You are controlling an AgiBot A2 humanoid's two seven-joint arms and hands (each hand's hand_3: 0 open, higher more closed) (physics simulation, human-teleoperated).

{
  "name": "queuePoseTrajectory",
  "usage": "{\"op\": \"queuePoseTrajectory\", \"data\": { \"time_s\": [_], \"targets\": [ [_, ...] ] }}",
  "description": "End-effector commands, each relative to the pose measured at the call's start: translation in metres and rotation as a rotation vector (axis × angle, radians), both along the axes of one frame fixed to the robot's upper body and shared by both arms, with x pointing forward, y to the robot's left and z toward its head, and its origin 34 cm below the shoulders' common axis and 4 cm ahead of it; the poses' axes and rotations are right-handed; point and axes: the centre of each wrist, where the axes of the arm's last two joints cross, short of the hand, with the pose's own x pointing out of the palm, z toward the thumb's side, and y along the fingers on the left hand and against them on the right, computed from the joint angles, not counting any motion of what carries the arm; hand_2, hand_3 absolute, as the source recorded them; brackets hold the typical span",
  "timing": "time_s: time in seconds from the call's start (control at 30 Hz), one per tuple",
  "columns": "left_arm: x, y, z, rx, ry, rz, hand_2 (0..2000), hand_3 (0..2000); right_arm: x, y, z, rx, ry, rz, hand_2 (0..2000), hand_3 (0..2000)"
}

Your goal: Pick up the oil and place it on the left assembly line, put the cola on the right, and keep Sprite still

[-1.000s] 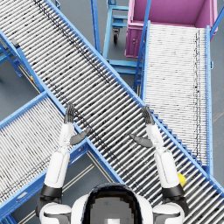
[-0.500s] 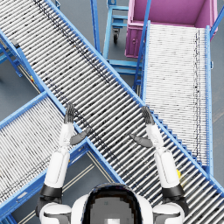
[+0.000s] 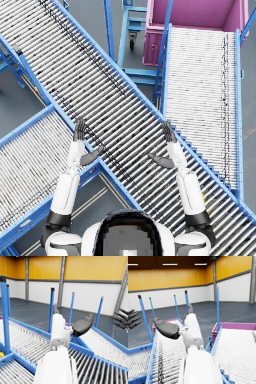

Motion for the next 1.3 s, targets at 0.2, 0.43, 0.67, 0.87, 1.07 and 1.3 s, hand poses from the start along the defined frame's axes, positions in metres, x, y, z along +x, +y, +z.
{"op": "queuePoseTrajectory", "data": {
  "time_s": [0.2,0.43,0.67,0.87,1.07,1.3],
  "targets": [
    [0.0,0.0,0.0,0.0,0.0,0.0,0,0,0.0,0.0,0.0,0.0,0.0,0.0,0,0],
    [0.001,0.0,0.024,-0.036,-0.15,-0.028,0,0,0.0,0.001,0.016,0.067,-0.094,-0.049,0,0],
    [-0.006,0.021,0.049,-0.079,-0.312,0.027,0,0,-0.008,-0.013,0.044,0.16,-0.242,-0.154,0,0],
    [-0.01,0.039,0.054,-0.026,-0.36,0.141,0,0,-0.013,-0.024,0.055,0.119,-0.32,-0.245,0,0],
    [-0.014,0.05,0.06,0.138,-0.419,0.289,0,0,-0.013,-0.032,0.059,-0.034,-0.394,-0.381,0,0],
    [-0.02,0.046,0.06,0.163,-0.433,0.297,0,0,-0.016,-0.039,0.035,-0.071,-0.31,-0.428,0,0]
  ]
}}
